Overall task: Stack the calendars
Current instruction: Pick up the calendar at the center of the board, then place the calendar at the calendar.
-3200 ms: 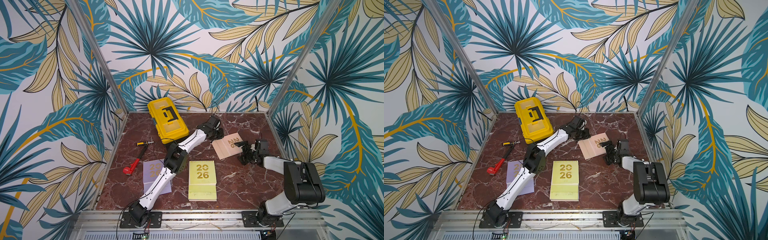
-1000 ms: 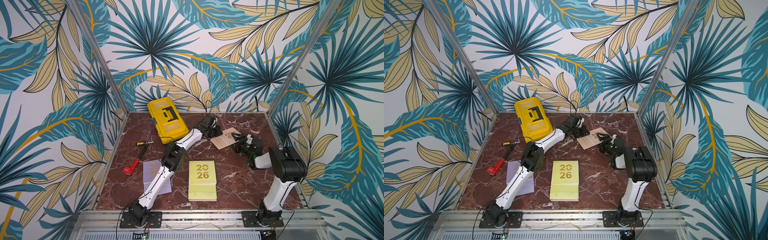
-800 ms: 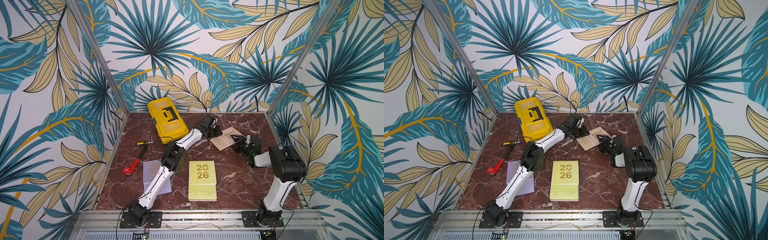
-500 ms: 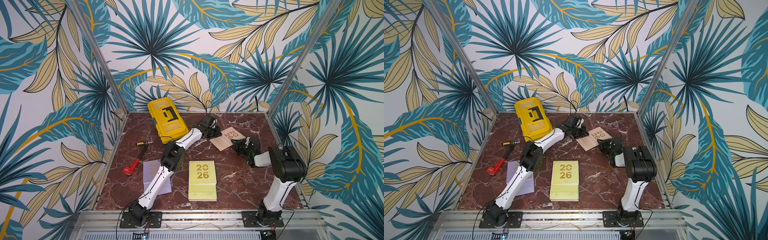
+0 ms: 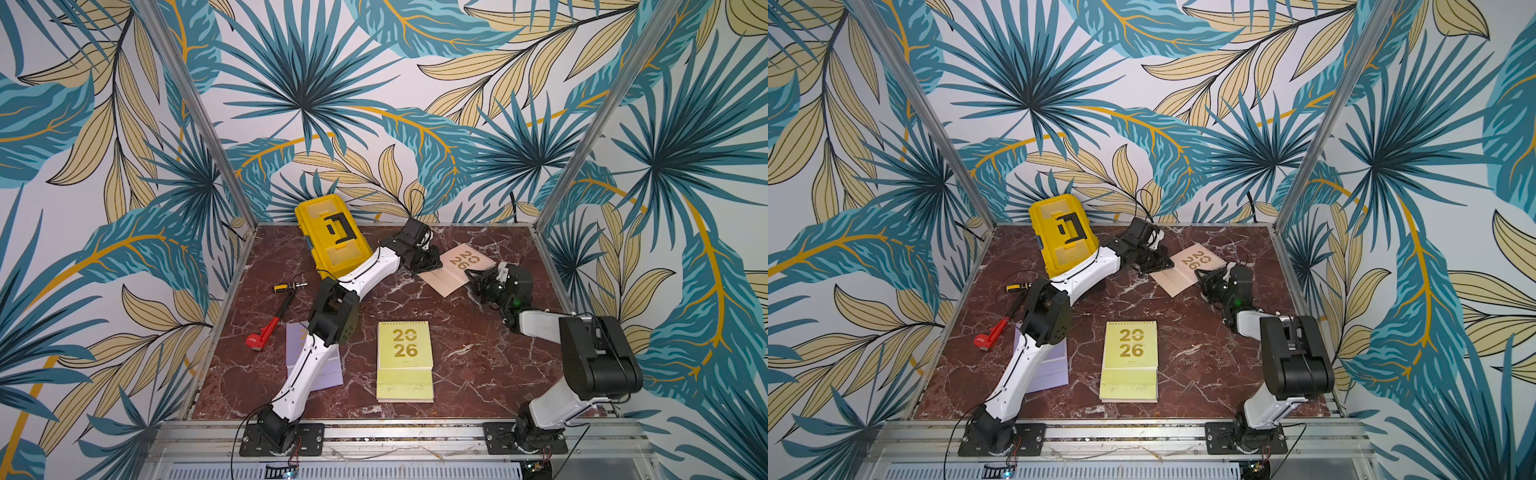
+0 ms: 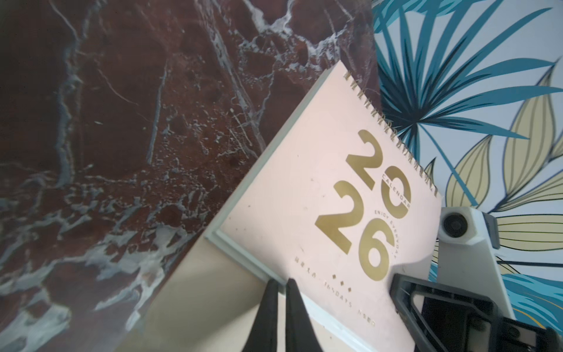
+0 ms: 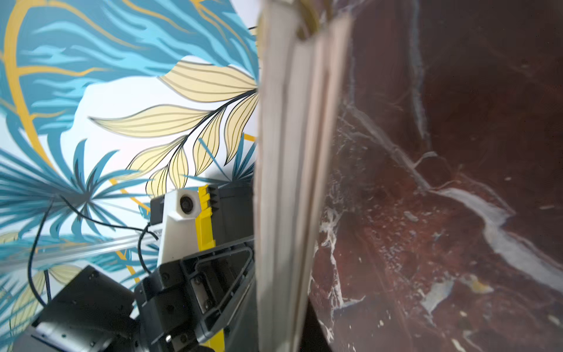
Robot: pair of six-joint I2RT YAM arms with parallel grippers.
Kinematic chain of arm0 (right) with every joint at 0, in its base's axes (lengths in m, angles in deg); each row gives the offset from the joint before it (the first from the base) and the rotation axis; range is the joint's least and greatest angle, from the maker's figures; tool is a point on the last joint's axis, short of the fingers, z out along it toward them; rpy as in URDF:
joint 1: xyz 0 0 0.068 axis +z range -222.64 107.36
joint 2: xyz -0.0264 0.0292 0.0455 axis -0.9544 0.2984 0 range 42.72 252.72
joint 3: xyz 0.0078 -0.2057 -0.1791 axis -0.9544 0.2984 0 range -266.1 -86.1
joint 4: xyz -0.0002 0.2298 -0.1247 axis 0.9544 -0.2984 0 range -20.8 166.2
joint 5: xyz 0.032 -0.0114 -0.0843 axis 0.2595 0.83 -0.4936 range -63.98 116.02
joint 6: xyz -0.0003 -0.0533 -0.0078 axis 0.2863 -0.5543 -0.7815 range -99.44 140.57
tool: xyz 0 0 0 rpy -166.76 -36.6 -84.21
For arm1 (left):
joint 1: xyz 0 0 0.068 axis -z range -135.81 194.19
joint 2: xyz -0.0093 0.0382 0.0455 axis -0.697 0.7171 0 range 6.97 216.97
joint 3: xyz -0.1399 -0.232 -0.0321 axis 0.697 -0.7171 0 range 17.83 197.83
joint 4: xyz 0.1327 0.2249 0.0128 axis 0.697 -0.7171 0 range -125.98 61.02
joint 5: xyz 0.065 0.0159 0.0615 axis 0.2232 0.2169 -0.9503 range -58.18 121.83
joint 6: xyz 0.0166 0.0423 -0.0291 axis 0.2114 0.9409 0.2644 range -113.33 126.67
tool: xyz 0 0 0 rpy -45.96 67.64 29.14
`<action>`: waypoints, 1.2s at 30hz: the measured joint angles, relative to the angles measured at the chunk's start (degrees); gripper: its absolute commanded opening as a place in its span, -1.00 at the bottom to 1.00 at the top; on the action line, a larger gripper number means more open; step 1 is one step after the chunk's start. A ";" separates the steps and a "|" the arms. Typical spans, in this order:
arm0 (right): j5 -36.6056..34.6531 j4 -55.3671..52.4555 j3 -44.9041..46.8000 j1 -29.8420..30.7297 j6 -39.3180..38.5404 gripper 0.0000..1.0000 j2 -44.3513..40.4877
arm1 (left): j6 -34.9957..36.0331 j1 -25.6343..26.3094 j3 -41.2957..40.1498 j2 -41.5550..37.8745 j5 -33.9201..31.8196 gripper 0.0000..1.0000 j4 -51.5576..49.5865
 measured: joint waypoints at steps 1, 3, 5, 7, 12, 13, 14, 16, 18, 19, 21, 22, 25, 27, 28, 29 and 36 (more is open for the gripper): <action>0.61 -3.52 -0.26 0.00 -1.86 -1.00 -2.89 | 0.09 0.00 -1.57 -2.19 -0.15 -0.74 -0.15; 1.55 -11.28 -1.18 0.02 -5.90 -1.00 -8.13 | 0.48 0.09 -5.11 -6.71 -0.39 -0.73 -0.09; 2.62 -19.63 -2.21 0.00 -10.43 -1.00 -13.42 | 0.92 0.15 -9.27 -11.69 -0.94 -0.70 -0.04; 3.67 -25.94 -2.73 0.11 -13.75 -1.00 -17.33 | 1.36 0.26 -13.49 -16.13 -1.79 -0.67 0.22; 6.99 -38.42 -2.82 1.42 -20.02 -1.00 -23.08 | 1.88 0.74 -25.57 -26.64 -3.28 -0.60 1.86; 7.78 -40.35 -2.80 1.88 -20.94 -1.00 -23.85 | 1.92 0.76 -28.20 -28.79 -3.65 -0.57 2.19; 8.61 -41.97 -2.64 2.43 -21.75 -1.00 -24.70 | 1.99 0.79 -30.53 -30.73 -4.02 -0.56 2.49; 9.88 -44.35 -2.45 3.52 -23.02 -1.00 -26.25 | 1.97 0.87 -34.97 -34.45 -4.55 -0.53 2.93; 11.15 -46.42 -2.25 4.87 -24.22 -1.00 -27.78 | 1.88 0.98 -39.17 -38.03 -4.96 -0.48 3.61; 11.85 -47.30 -2.01 5.73 -24.83 -1.00 -28.59 | 1.77 0.98 -41.35 -39.95 -5.20 -0.46 4.04; 13.03 -48.54 -1.25 7.19 -25.57 -1.00 -30.03 | 1.68 1.03 -45.42 -43.56 -5.68 -0.39 5.14; 13.51 -49.03 -0.68 8.00 -25.81 -1.00 -30.93 | 1.33 1.03 -47.56 -45.44 -5.90 -0.34 5.70; 14.71 -49.79 1.62 10.23 -25.88 -1.00 -33.94 | 0.55 1.03 -53.42 -50.69 -6.47 -0.25 7.06; 15.67 -49.62 3.30 11.78 -25.64 -1.00 -35.76 | -0.02 1.03 -56.43 -53.46 -6.84 -0.21 7.78; 16.39 -48.83 4.39 12.57 -25.27 -1.00 -36.48 | -0.31 1.03 -57.92 -54.77 -6.95 -0.19 8.26; 17.09 -47.50 5.68 13.33 -24.55 -1.00 -37.03 | -0.50 1.03 -59.12 -55.98 -7.06 -0.18 8.46; 20.11 -38.38 14.14 19.21 -19.89 -1.00 -37.79 | -2.12 1.03 -68.00 -62.45 -7.28 -0.12 10.23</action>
